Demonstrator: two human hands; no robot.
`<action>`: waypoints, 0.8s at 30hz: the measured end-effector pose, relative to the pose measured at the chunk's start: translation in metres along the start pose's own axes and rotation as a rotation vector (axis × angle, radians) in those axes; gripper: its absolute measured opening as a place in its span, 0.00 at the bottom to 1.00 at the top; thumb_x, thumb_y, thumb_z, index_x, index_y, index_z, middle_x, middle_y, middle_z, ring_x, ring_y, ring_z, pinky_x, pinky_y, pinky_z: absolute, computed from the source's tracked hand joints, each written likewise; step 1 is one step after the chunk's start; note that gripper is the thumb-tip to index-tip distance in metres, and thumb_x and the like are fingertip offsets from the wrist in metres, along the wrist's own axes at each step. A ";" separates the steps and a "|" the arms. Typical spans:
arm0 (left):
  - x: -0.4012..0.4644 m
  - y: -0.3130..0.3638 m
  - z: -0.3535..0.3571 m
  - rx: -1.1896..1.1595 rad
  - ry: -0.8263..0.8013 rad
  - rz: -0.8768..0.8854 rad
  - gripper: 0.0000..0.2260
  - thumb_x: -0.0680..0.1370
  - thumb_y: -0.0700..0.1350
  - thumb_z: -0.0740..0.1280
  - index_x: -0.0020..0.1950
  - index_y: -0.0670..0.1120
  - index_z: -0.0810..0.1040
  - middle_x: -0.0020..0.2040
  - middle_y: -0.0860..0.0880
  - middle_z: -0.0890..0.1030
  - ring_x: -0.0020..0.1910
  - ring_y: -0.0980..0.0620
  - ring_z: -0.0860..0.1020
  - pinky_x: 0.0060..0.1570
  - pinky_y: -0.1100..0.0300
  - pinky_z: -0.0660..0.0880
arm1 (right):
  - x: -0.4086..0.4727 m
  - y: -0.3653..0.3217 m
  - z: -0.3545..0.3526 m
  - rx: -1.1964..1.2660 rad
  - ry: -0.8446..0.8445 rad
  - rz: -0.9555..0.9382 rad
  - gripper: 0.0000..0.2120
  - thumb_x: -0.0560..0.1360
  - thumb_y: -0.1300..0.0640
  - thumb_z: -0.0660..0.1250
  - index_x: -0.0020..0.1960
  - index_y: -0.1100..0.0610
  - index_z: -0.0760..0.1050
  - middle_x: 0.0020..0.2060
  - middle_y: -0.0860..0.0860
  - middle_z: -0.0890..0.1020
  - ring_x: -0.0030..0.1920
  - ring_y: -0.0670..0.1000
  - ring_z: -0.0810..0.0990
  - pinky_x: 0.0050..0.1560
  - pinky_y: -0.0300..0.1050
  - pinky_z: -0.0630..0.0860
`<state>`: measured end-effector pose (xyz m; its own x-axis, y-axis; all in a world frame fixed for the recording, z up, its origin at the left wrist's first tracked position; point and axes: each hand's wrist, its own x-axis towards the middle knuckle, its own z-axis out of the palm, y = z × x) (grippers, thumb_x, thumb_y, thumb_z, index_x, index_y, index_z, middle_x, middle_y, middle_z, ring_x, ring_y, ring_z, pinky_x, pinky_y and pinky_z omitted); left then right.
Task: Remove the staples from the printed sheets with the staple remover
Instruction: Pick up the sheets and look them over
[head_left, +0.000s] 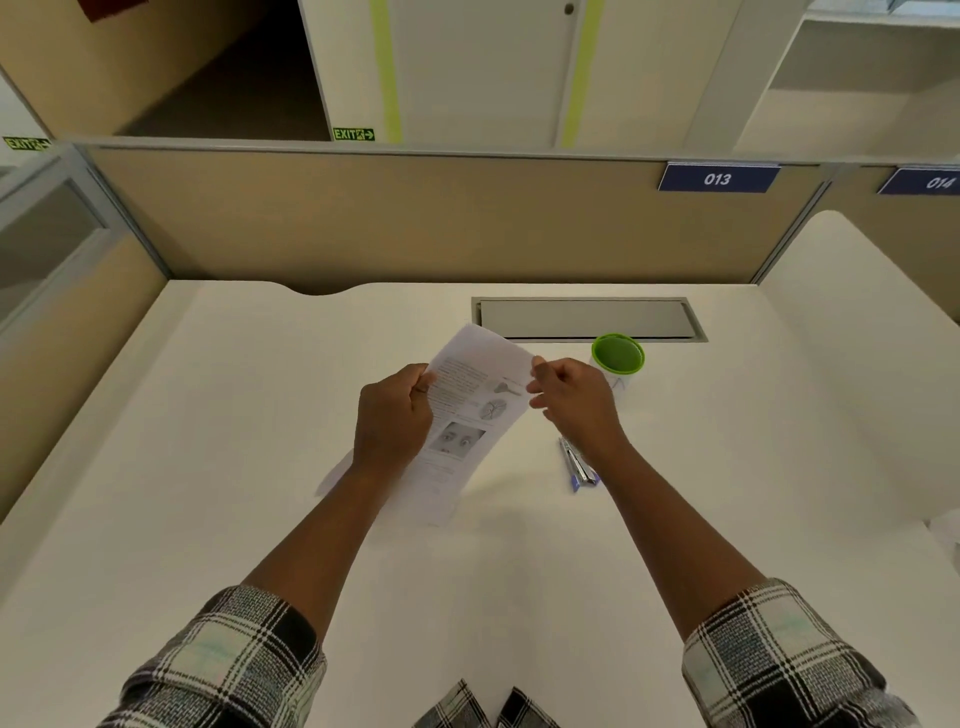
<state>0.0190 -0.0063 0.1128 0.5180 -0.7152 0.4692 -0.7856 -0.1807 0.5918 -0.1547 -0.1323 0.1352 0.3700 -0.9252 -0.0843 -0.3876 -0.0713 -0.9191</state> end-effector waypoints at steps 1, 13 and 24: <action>0.000 0.001 0.000 0.013 0.009 0.028 0.10 0.80 0.40 0.61 0.48 0.41 0.81 0.41 0.44 0.84 0.30 0.51 0.74 0.33 0.73 0.64 | -0.001 -0.006 0.001 0.057 -0.030 0.017 0.15 0.78 0.46 0.62 0.42 0.55 0.79 0.37 0.49 0.85 0.36 0.47 0.84 0.44 0.49 0.79; 0.005 -0.005 -0.002 -0.004 -0.105 0.117 0.09 0.77 0.37 0.61 0.44 0.39 0.81 0.34 0.45 0.82 0.26 0.52 0.70 0.29 0.66 0.65 | 0.002 -0.010 -0.002 -0.314 -0.094 -0.394 0.08 0.76 0.47 0.67 0.52 0.47 0.82 0.48 0.42 0.84 0.51 0.43 0.80 0.58 0.50 0.74; 0.038 -0.005 0.007 0.051 -0.677 -0.065 0.15 0.80 0.45 0.62 0.33 0.51 0.71 0.32 0.55 0.74 0.33 0.56 0.71 0.34 0.60 0.64 | -0.005 0.032 0.000 0.048 -0.228 0.009 0.06 0.75 0.57 0.70 0.50 0.54 0.84 0.41 0.46 0.86 0.38 0.41 0.82 0.41 0.34 0.77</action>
<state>0.0406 -0.0370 0.1230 0.2523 -0.9635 -0.0897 -0.7835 -0.2578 0.5653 -0.1683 -0.1302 0.1063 0.5506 -0.8169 -0.1720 -0.3526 -0.0408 -0.9349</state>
